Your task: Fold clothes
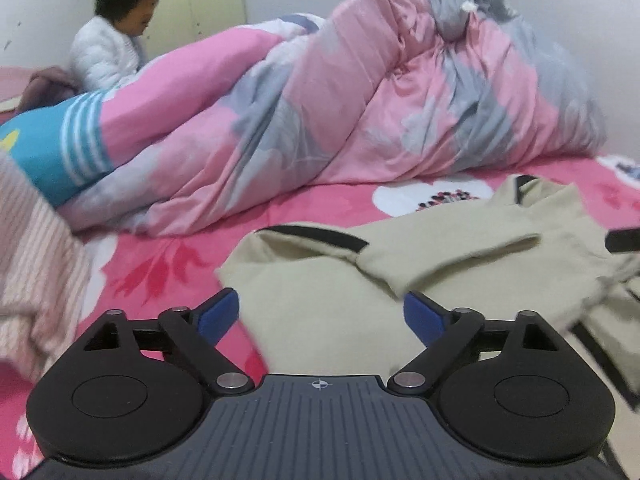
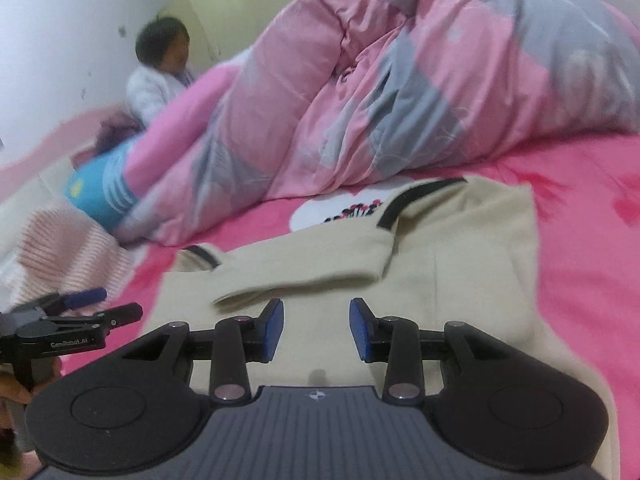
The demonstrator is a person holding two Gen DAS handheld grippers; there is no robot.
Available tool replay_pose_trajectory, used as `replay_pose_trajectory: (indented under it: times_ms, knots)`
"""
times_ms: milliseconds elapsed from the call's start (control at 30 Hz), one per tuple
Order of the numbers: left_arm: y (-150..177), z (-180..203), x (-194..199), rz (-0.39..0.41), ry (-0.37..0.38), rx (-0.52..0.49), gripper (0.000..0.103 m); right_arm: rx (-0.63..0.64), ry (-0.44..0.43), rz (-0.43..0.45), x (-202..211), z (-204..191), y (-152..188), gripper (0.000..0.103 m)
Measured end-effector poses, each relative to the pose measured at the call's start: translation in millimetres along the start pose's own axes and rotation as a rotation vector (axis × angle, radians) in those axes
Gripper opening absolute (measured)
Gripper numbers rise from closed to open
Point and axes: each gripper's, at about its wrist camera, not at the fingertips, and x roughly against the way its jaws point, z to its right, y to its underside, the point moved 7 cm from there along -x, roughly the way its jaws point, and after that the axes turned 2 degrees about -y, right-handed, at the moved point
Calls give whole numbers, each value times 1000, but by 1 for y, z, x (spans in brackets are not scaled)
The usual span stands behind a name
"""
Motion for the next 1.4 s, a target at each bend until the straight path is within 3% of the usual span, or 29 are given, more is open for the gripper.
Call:
replay_pose_trajectory:
  times_ms: [167, 200, 300, 433, 567, 667, 867, 1300, 1400]
  knots:
    - [20, 18, 46, 12, 92, 69, 98, -24, -24, 37, 52, -12, 36, 48]
    - [26, 26, 53, 17, 113, 77, 98, -12, -22, 48, 59, -17, 44, 55]
    - [48, 48, 62, 17, 141, 72, 101, 57, 4, 68, 75, -31, 72, 60]
    - [89, 77, 44, -53, 143, 19, 102, 153, 89, 72, 76, -43, 104, 66]
    - [117, 85, 24, -47, 76, 3, 103, 191, 178, -36, 41, -28, 142, 74]
    - [117, 81, 24, -30, 72, 16, 103, 275, 218, 4, 42, -40, 148, 79]
    - [119, 80, 25, -11, 73, 32, 103, 258, 224, 13, 40, -43, 150, 90]
    - [119, 76, 33, -2, 60, 73, 103, 243, 257, -9, 39, -43, 143, 102]
    - [116, 69, 32, -4, 90, 114, 103, 228, 289, -13, 38, -37, 141, 103]
